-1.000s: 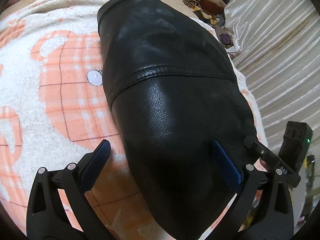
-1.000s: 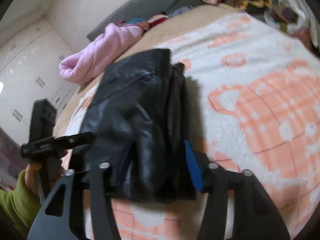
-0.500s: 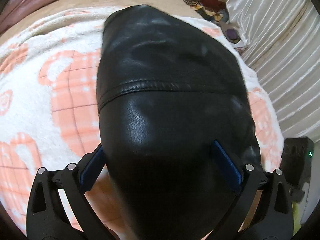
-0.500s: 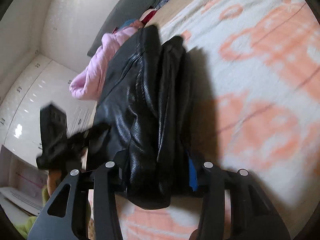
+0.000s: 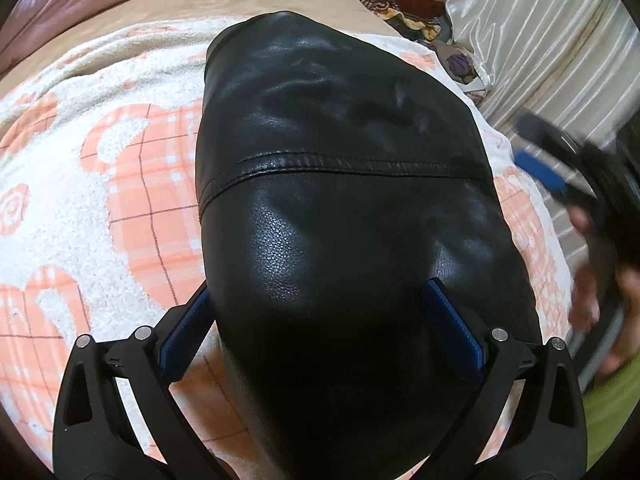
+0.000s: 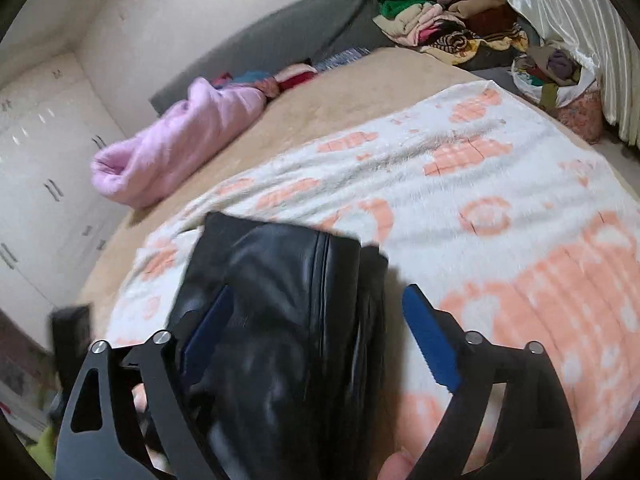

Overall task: Fold large clothes
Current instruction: 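Hold the folded jacket with both grippers and press it flat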

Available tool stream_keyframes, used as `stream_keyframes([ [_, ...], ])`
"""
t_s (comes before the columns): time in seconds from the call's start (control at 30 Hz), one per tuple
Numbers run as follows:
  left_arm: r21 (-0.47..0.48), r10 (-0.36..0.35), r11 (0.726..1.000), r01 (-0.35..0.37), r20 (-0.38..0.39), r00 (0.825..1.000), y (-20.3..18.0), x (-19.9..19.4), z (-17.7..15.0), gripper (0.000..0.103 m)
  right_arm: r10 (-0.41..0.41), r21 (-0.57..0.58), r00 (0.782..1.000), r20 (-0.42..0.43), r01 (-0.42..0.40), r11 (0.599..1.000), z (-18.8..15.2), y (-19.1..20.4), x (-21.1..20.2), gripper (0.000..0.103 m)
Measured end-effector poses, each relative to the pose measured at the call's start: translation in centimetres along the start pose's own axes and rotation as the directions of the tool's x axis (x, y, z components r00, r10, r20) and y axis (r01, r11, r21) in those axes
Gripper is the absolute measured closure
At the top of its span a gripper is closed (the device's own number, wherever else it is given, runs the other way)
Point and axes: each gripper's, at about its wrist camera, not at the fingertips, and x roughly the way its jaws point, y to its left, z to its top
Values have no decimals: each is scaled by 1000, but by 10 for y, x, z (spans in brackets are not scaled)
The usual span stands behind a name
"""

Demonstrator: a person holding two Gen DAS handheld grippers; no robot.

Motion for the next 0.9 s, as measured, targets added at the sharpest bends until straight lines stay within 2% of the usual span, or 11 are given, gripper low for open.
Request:
stream_keyframes([
  [0.07,3,-2,1000,2,-4,1000,2,-1,-1,9,-22,-10,999,-42,21,1000,7,0,19,23],
  [0.13,9,1,1000,-1,-5,1000,1,-2,0,9,-36,-26,997,-74,34,999,8,4,33,38],
  [0.2,13,6,1000,-6,-5,1000,1,-2,1,9,-23,-65,996,-81,18,998,9,9,37,82],
  [0.23,15,11,1000,-11,-4,1000,1,-2,1,9,-4,-71,997,-74,-2,997,10,9,33,93],
  [0.3,18,2,1000,-2,2,1000,2,-5,0,9,51,-38,998,-33,-52,998,11,0,20,94],
  [0.37,34,-2,999,2,10,1000,-1,-8,-1,9,68,-17,997,-22,-69,997,10,-11,15,94],
  [0.5,59,2,998,-3,12,1000,-9,-8,-1,9,63,34,997,-46,-62,998,1,-32,27,93],
  [0.6,55,3,998,-4,6,1000,-7,-4,-4,9,24,24,997,-69,-23,999,-7,-36,37,86],
  [0.83,60,-1,998,0,4,1000,-7,-5,-5,9,-14,35,997,-74,16,999,-17,-39,48,83],
  [0.87,64,5,998,-5,1,1000,-7,-4,-5,9,-12,34,998,-67,14,999,-17,-38,46,81],
  [0.9,64,5,998,-5,1,1000,-6,-5,-7,9,-12,30,998,-61,14,999,-16,-37,42,73],
])
